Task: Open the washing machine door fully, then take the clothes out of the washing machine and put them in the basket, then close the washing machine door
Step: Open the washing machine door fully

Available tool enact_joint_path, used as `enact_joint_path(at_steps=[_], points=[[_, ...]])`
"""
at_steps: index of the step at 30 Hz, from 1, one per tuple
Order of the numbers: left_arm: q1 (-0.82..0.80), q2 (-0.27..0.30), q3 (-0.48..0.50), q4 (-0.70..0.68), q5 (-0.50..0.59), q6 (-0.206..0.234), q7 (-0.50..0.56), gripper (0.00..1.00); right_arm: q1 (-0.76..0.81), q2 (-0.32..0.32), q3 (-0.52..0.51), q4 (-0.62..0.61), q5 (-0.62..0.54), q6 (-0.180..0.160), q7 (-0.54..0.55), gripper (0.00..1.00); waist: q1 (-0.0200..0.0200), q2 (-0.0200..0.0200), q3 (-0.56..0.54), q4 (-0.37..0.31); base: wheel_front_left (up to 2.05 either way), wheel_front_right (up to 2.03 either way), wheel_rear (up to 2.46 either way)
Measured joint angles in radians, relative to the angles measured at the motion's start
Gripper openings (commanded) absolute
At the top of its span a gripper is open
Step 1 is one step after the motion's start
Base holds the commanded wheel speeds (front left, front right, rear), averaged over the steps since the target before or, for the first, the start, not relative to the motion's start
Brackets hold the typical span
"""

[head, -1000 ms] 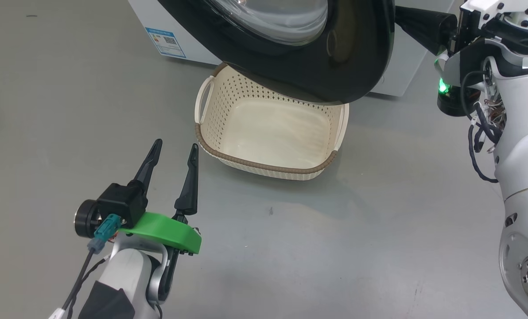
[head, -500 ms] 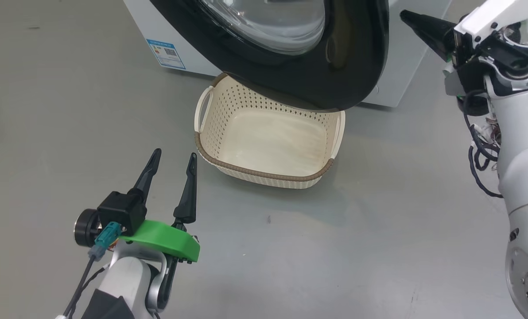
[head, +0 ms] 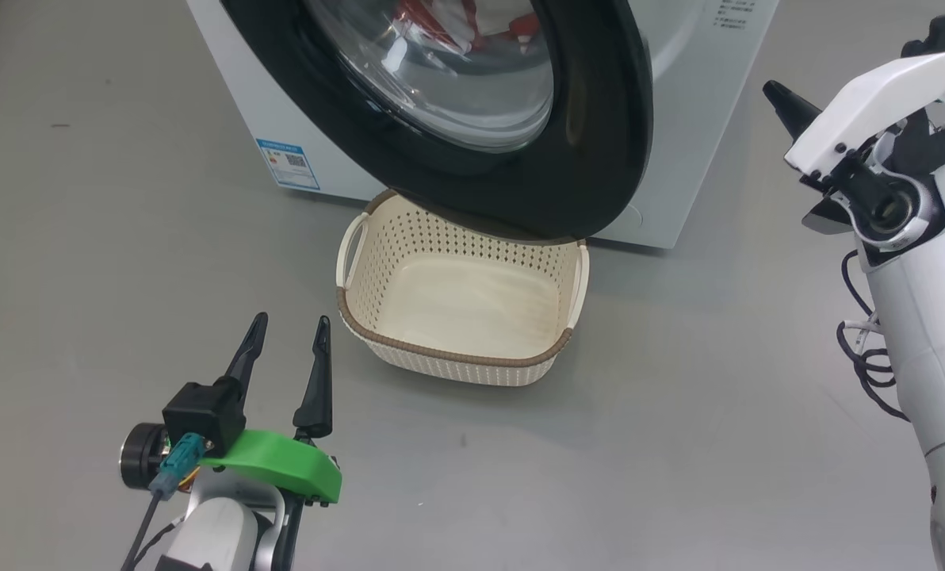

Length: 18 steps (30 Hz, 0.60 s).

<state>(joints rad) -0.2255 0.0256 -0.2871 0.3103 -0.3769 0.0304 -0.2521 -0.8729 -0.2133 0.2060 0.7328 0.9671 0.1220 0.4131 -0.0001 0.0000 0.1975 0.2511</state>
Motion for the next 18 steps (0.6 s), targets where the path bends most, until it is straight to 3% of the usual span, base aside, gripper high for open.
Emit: enact_joint_path(at_steps=[9, 18], points=[[0.040, 0.003, 0.037, -0.003, 0.001, 0.008, 0.000, 1.00, 0.090, -0.008, 0.153, -0.179, -0.105, 0.000, -0.146, 0.00, 0.0000, 0.0000, -0.061, -0.052, 0.00, 0.00, 0.00], [0.055, 0.004, 0.065, -0.022, 0.022, 0.010, 0.000, 1.00, 0.214, -0.042, 0.197, -0.243, -0.163, 0.000, -0.294, 0.00, 0.0000, 0.0000, -0.091, -0.103, 0.00, 0.00, 0.00]])
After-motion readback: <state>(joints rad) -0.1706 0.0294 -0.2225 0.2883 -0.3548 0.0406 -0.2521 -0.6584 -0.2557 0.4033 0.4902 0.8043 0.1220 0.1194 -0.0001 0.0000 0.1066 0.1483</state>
